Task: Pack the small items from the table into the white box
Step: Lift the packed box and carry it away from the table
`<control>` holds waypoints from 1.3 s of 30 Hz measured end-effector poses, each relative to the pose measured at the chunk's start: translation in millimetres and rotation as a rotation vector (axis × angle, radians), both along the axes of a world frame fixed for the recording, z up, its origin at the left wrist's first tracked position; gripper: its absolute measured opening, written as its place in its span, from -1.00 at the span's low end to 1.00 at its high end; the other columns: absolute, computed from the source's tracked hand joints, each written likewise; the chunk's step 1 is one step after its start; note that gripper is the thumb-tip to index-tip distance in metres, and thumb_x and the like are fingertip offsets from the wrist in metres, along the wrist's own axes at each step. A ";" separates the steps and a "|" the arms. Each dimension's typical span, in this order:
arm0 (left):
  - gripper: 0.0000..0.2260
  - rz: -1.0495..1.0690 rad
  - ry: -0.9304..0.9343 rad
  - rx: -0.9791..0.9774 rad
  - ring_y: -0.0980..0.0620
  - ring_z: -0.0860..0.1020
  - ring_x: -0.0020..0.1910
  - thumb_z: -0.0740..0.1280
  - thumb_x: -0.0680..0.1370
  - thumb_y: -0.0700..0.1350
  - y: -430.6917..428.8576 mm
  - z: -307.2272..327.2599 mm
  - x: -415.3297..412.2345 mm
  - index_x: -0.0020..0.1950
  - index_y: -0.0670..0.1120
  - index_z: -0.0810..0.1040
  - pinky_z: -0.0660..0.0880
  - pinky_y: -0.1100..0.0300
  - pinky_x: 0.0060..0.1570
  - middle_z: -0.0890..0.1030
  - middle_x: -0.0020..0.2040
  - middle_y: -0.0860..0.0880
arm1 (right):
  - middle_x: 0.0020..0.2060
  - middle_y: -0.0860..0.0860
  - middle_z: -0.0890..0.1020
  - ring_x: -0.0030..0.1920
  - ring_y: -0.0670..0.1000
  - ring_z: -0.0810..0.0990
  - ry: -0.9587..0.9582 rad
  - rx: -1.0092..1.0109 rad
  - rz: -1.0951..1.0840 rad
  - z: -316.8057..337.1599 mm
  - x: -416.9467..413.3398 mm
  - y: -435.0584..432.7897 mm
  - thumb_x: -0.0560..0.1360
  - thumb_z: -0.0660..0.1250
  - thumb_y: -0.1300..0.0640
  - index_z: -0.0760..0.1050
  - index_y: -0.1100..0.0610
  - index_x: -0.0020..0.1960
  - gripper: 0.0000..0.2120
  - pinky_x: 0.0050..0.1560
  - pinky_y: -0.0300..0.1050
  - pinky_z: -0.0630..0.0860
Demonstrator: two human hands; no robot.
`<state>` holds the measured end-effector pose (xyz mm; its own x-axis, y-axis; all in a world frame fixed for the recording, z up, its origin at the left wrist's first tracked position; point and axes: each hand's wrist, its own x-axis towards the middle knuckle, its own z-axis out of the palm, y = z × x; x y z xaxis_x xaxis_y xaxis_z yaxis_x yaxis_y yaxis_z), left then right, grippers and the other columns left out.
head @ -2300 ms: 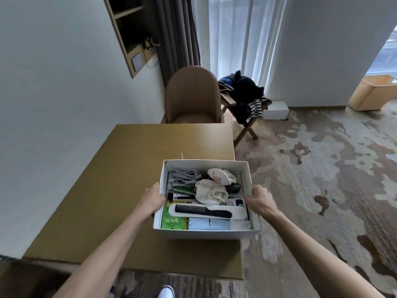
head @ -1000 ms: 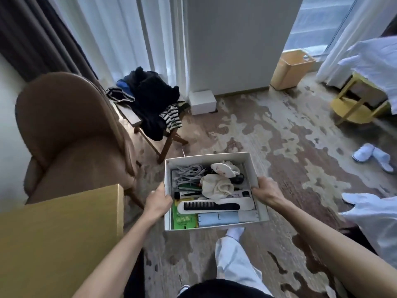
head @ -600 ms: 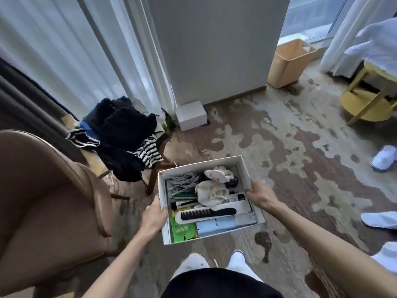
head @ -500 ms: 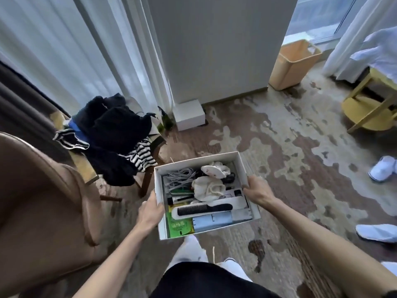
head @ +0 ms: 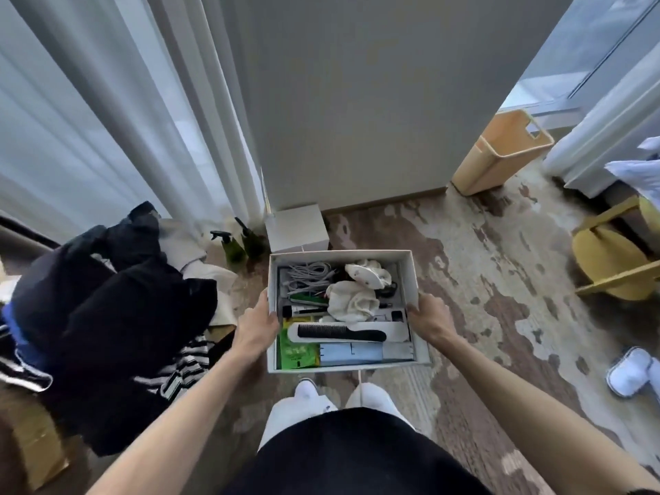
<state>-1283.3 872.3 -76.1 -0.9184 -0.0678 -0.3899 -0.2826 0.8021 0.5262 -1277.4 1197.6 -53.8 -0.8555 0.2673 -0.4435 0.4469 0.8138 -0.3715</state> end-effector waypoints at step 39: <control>-0.75 0.292 -0.348 -0.151 -0.19 0.44 -0.18 0.16 0.55 -0.16 -48.9 -377.6 -488.1 0.22 -0.14 0.29 0.38 0.00 -0.22 0.48 -0.12 -0.18 | 0.02 0.23 0.61 0.03 0.24 0.57 -0.256 0.065 0.169 -409.6 -566.1 -77.3 0.58 0.25 0.13 0.53 0.26 0.12 -0.77 -0.14 -0.07 0.41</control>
